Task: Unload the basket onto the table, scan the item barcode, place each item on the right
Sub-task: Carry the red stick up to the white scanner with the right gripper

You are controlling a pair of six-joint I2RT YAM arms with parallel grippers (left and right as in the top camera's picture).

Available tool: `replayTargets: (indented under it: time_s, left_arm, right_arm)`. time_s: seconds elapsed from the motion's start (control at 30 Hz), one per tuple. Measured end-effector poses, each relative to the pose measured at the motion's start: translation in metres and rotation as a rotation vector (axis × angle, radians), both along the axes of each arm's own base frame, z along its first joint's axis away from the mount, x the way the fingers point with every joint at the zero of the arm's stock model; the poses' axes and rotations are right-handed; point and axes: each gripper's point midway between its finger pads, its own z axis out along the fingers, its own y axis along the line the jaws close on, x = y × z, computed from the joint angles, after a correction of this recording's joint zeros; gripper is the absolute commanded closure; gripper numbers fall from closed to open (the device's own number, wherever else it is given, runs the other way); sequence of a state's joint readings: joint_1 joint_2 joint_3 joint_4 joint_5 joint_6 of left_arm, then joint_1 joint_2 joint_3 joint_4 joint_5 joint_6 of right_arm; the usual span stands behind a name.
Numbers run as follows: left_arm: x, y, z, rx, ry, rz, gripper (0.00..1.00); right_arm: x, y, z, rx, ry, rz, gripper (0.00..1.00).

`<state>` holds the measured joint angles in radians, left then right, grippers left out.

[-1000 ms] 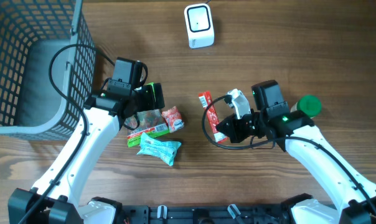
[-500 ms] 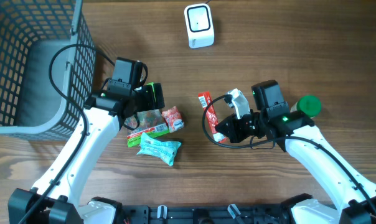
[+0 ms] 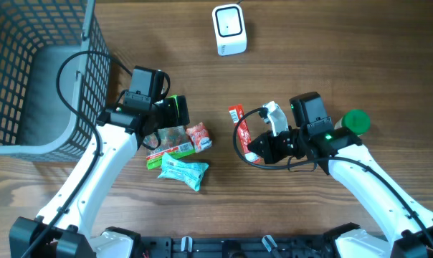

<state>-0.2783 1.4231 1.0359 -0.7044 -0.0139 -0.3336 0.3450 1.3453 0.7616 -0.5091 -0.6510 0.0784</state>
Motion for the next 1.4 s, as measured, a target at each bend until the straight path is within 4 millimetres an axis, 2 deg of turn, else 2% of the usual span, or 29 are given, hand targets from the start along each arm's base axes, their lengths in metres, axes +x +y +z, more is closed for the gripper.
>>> replayTargets:
  time_s: [0.07,0.13,0.27,0.33,0.4,0.5,0.53,0.6,0.7,0.8,0.93,1.07,1.23,1.4]
  left_arm:
    - [0.000,0.000,0.000,0.000,0.000,0.000,0.00]
    - [0.000,0.000,0.000,0.000,-0.001,0.000,0.00]
    - [0.000,0.000,0.000,0.000,0.000,0.001,0.00]
    - [0.000,0.000,0.000,0.000,0.000,0.000,0.00]
    - [0.000,0.000,0.000,0.001,0.002,0.000,0.00]
    - [0.000,0.000,0.000,0.000,0.000,0.000,0.00]
    - [0.000,0.000,0.000,0.000,0.000,0.000,0.00]
    - [0.000,0.000,0.000,0.000,0.000,0.000,0.00]
    - [0.000,0.000,0.000,0.000,0.000,0.000,0.00]
    - [0.000,0.000,0.000,0.000,0.000,0.000,0.00]
    - [0.000,0.000,0.000,0.000,0.000,0.000,0.00]
    - [0.000,0.000,0.000,0.000,0.000,0.000,0.00]
    - [0.000,0.000,0.000,0.000,0.000,0.000,0.00]
    - [0.000,0.000,0.000,0.000,0.000,0.000,0.00]
  right_arm:
    - [0.001,-0.004,0.005,-0.008,0.021,-0.012,0.96]
    - [0.011,-0.008,0.026,-0.022,0.016,-0.034,0.96]
    - [0.035,-0.021,0.088,-0.113,-0.076,-0.072,0.96]
    - [0.054,-0.024,0.140,-0.144,-0.185,-0.075,0.96]
    - [0.063,-0.028,0.170,-0.191,-0.198,-0.073,0.96]
    - [0.101,-0.030,0.216,-0.263,-0.261,-0.080,0.96]
    - [0.104,-0.030,0.218,-0.267,-0.269,-0.083,0.96]
    - [0.142,-0.031,0.226,-0.335,-0.321,-0.102,0.96]
    - [0.171,-0.031,0.204,-0.425,-0.357,-0.080,0.96]
    - [0.201,-0.019,0.156,-0.577,-0.359,-0.049,0.96]
    - [0.242,-0.009,0.114,-0.770,-0.434,-0.083,0.96]
    - [0.280,-0.010,0.079,-0.967,-0.520,-0.151,0.96]
    - [0.314,-0.001,0.041,-1.155,-0.636,-0.168,0.96]
    - [0.326,0.010,0.019,-1.285,-0.710,-0.123,0.96]
